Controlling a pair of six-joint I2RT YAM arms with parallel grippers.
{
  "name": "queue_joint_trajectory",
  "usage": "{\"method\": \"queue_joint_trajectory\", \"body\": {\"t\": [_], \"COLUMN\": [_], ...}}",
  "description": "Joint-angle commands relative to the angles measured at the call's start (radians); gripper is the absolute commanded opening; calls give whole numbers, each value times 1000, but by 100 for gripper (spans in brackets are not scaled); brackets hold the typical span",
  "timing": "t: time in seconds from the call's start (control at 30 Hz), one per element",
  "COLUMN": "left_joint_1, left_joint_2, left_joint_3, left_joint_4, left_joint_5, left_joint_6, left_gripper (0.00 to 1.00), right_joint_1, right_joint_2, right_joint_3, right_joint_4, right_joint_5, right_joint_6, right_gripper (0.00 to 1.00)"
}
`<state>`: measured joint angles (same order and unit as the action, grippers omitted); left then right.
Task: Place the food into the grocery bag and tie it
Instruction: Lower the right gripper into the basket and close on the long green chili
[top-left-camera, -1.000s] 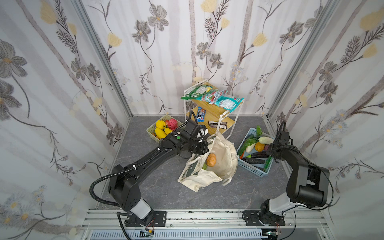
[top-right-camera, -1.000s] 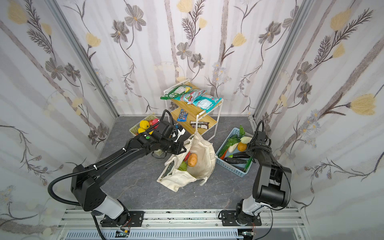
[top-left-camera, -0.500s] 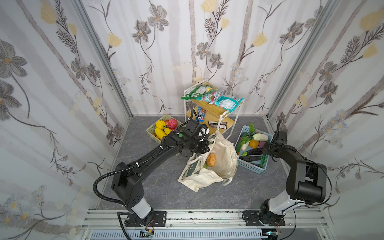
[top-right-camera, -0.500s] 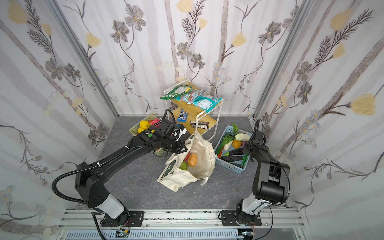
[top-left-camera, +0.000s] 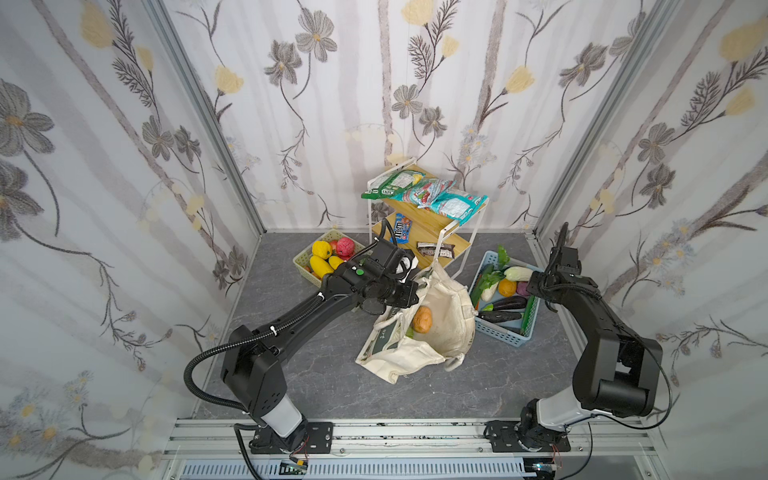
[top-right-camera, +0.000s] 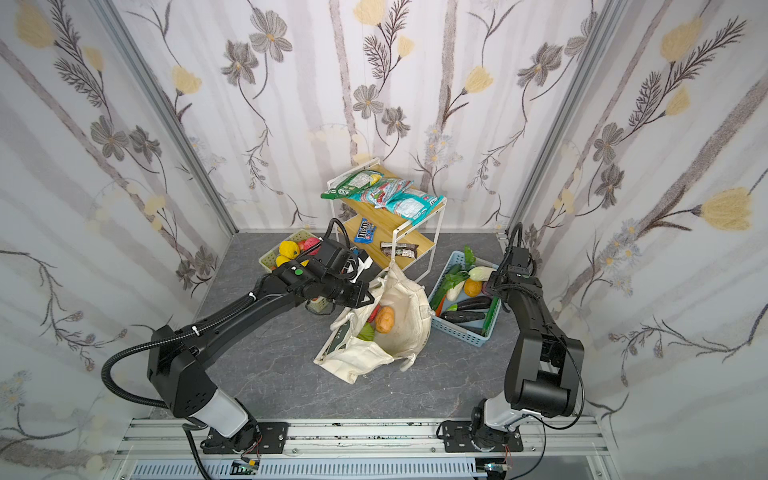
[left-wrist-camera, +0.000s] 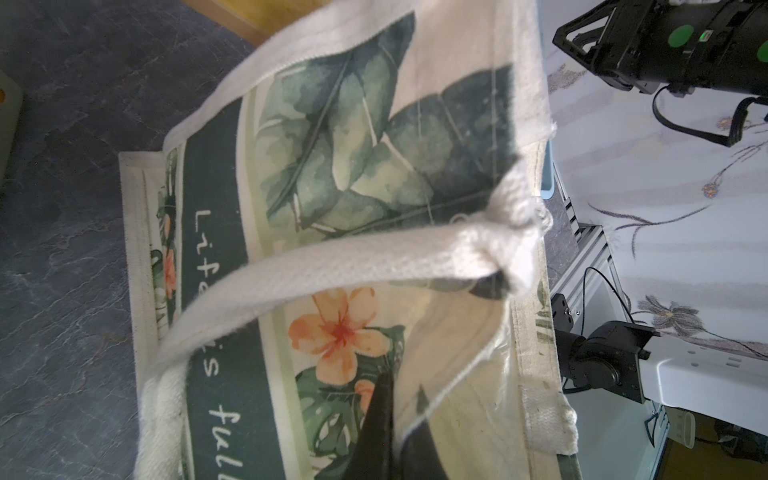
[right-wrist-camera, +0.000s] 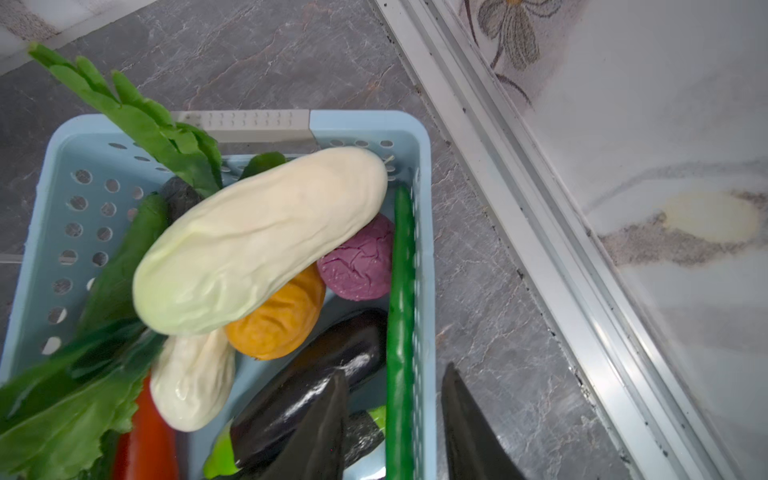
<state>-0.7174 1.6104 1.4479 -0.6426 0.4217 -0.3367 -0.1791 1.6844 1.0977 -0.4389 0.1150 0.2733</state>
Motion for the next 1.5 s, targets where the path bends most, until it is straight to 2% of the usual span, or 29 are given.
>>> {"method": "queue_joint_trajectory", "body": {"t": [0.0, 0.1, 0.5, 0.97, 1.17, 1.47], "left_joint_1": [3, 3, 13, 26, 34, 45], "left_joint_2": [-4, -7, -38, -67, -80, -99], "left_joint_3": [-19, -22, -63, -88, -101, -115], "left_joint_4": [3, 3, 11, 6, 3, 2], "left_joint_5": [2, 4, 3, 5, 6, 6], "left_joint_6": [-3, -1, 1, 7, 8, 8], "left_gripper": [0, 0, 0, 0, 0, 0], "right_joint_1": [56, 99, 147, 184, 192, 179], "right_joint_2": [-2, 27, 164, 282, 311, 282], "right_joint_3": [-1, -7, 47, 103, 97, 36], "right_joint_4": [-67, -71, -123, -152, -132, -48], "right_joint_5": [26, 67, 250, 349, 350, 239], "right_joint_6": [137, 169, 197, 274, 295, 295], "right_gripper": [38, 41, 49, 57, 61, 61]}}
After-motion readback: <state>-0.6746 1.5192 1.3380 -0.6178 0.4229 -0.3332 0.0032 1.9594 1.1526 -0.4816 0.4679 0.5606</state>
